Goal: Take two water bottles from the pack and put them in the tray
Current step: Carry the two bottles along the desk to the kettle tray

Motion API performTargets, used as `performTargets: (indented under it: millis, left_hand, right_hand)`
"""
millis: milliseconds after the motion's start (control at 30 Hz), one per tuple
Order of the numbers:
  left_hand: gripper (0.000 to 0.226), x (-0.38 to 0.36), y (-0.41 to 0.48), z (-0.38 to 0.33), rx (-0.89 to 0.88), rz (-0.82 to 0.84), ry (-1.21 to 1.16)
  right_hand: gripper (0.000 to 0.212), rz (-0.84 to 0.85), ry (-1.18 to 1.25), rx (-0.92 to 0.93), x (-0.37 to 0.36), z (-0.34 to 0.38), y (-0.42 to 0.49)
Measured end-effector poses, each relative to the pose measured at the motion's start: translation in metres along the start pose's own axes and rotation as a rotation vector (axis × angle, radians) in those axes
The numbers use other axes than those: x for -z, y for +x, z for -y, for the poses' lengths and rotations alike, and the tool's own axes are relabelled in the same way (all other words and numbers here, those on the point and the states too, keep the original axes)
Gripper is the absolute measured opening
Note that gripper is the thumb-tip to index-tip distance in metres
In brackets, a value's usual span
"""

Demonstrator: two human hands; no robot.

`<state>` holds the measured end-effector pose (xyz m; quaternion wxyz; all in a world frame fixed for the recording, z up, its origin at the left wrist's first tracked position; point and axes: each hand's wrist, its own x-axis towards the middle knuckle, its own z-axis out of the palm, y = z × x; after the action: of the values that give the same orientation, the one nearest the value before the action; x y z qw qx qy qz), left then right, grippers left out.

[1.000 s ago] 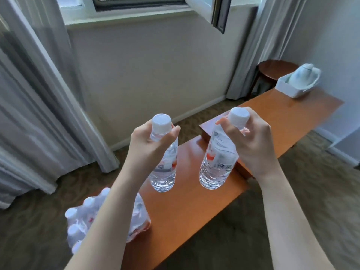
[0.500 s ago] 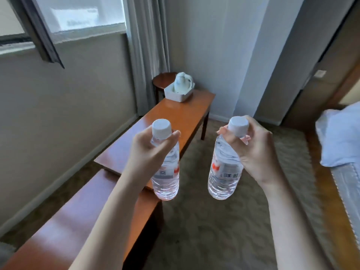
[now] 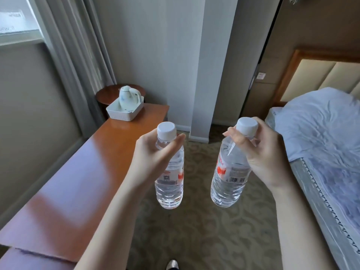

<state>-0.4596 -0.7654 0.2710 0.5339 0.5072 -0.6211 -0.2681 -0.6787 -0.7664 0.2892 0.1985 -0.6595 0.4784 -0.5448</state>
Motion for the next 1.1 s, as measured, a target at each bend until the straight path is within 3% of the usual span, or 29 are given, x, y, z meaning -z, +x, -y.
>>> performTargets:
  millis: [200, 500, 767, 1100]
  left_hand:
    - [0.037, -0.027, 0.127, 0.051, 0.035, 0.044, -0.020]
    - [0.025, -0.077, 0.287, 0.111, 0.041, 0.062, 0.004]
    - [0.025, -0.136, 0.423, 0.181, 0.101, -0.038, 0.029]
    - [0.040, -0.152, 0.551, 0.248, 0.210, -0.218, 0.076]
  right_hand:
    - [0.043, -0.018, 0.019, -0.020, -0.036, -0.059, 0.115]
    - [0.037, -0.001, -0.004, -0.048, -0.071, -0.152, 0.266]
    - [0.028, 0.154, -0.010, -0.043, -0.109, -0.256, 0.414]
    - [0.038, 0.467, 0.055, 0.041, -0.210, -0.347, 0.578]
